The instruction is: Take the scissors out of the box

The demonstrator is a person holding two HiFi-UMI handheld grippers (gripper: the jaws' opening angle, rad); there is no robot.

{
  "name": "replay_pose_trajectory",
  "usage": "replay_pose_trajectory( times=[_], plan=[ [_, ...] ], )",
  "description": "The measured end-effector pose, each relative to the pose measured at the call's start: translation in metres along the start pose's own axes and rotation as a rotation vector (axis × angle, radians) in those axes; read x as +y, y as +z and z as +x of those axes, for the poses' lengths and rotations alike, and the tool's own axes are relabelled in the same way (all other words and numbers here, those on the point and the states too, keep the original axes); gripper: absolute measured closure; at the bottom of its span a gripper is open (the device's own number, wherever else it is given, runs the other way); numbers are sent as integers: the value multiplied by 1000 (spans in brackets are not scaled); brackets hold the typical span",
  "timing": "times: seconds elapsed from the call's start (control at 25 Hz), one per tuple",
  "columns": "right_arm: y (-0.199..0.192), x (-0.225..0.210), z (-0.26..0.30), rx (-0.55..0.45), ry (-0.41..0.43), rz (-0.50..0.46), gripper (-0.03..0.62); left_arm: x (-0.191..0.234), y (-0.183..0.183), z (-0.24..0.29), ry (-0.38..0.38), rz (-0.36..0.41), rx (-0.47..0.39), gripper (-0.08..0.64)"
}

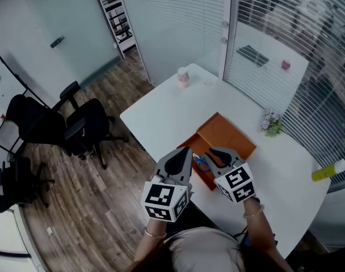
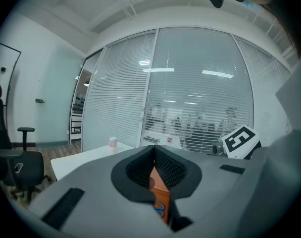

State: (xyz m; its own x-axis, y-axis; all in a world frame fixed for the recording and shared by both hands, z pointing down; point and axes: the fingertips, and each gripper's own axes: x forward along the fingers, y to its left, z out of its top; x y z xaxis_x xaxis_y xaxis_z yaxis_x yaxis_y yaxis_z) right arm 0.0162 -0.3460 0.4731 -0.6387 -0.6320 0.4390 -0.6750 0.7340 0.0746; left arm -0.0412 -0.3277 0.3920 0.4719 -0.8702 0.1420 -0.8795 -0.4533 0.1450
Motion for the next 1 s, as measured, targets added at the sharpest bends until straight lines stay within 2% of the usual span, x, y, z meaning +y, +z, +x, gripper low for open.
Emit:
replay_pose_trajectory(
  times=[0.32, 1.0],
  plan=[
    [-21, 0, 29, 96, 21, -54, 485, 19, -2, 10, -4, -12, 12, 541],
    [-75, 10, 71, 345, 91, -109, 451, 51, -13, 24, 3, -46, 41, 541]
  ],
)
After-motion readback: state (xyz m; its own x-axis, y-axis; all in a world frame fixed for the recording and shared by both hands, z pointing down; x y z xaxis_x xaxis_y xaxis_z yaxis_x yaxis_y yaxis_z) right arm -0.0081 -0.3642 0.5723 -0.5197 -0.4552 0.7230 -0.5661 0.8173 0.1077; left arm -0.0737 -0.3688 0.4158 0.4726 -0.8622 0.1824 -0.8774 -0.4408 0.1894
